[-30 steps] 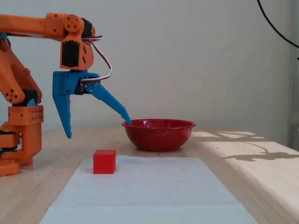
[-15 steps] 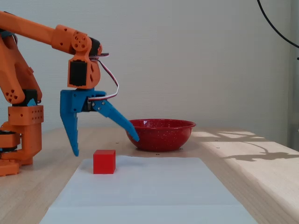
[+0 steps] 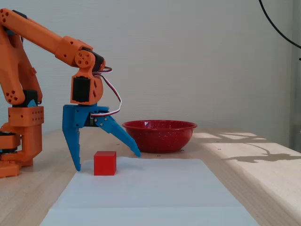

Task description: Grasp the red cube and put it in the red bowl

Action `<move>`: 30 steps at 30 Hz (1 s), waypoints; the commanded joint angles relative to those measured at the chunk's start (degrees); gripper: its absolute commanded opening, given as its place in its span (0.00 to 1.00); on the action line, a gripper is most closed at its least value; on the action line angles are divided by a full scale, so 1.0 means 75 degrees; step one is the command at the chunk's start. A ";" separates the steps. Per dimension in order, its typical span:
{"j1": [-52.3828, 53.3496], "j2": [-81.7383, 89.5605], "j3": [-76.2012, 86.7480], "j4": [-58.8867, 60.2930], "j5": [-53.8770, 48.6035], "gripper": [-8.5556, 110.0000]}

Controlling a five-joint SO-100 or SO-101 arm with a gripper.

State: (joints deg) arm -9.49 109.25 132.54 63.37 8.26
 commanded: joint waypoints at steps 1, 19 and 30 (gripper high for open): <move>0.0480 0.0094 -0.0293 -0.0176 -0.0211 0.56; 0.0516 -0.0246 -0.0387 -0.0586 -0.0375 0.48; 0.0328 -0.0117 -0.0750 -0.0223 -0.0492 0.11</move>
State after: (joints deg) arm -5.80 106.79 131.92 59.68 5.89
